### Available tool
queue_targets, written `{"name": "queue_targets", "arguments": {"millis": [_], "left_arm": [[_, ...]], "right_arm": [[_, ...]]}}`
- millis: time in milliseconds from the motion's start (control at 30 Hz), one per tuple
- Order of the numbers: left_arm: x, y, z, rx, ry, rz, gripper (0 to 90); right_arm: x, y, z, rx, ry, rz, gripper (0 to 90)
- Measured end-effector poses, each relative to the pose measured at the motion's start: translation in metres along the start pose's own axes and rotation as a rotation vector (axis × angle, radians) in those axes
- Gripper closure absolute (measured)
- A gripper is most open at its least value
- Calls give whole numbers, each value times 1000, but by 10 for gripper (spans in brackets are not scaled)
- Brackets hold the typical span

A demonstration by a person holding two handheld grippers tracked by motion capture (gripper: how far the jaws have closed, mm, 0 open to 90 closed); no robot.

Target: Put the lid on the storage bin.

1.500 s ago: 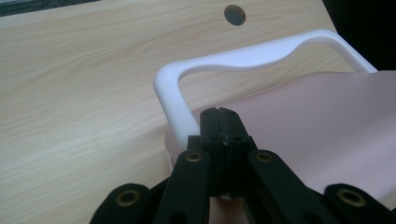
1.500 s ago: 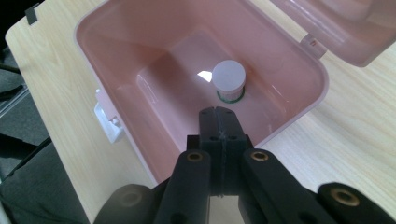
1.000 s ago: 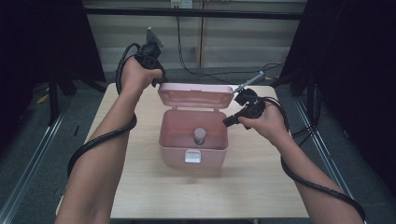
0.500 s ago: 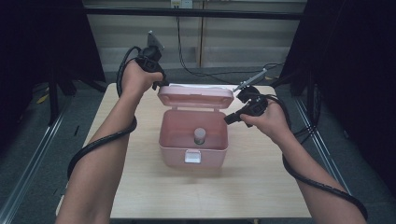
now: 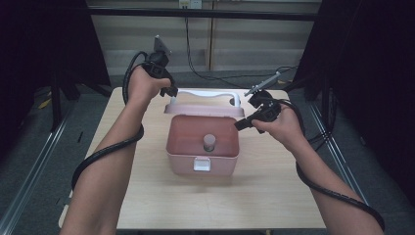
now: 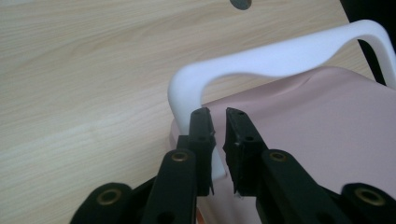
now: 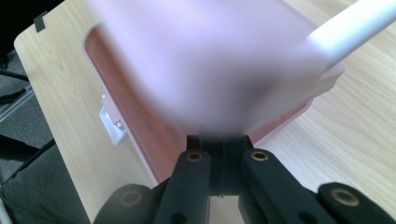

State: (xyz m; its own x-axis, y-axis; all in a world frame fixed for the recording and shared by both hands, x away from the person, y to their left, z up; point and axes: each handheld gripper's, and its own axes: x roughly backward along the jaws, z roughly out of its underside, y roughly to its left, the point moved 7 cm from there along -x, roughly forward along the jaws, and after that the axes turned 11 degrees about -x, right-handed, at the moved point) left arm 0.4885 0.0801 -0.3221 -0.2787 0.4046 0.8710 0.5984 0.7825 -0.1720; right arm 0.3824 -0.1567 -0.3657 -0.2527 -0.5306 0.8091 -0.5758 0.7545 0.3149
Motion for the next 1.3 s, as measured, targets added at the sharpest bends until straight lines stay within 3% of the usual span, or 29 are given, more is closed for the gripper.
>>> {"name": "queue_targets", "arguments": {"millis": [333,500,1300], "left_arm": [[-1,10,5,-3,-25,-40,598],[-3,12,9,-18,-22,-42,543],[-8,22,24,-22,-67,-30,403]], "right_arm": [[-3,2,12,24,14,6,900],[-3,3,16,32,11,11,900],[-16,7,37,42,28,-4,866]]}}
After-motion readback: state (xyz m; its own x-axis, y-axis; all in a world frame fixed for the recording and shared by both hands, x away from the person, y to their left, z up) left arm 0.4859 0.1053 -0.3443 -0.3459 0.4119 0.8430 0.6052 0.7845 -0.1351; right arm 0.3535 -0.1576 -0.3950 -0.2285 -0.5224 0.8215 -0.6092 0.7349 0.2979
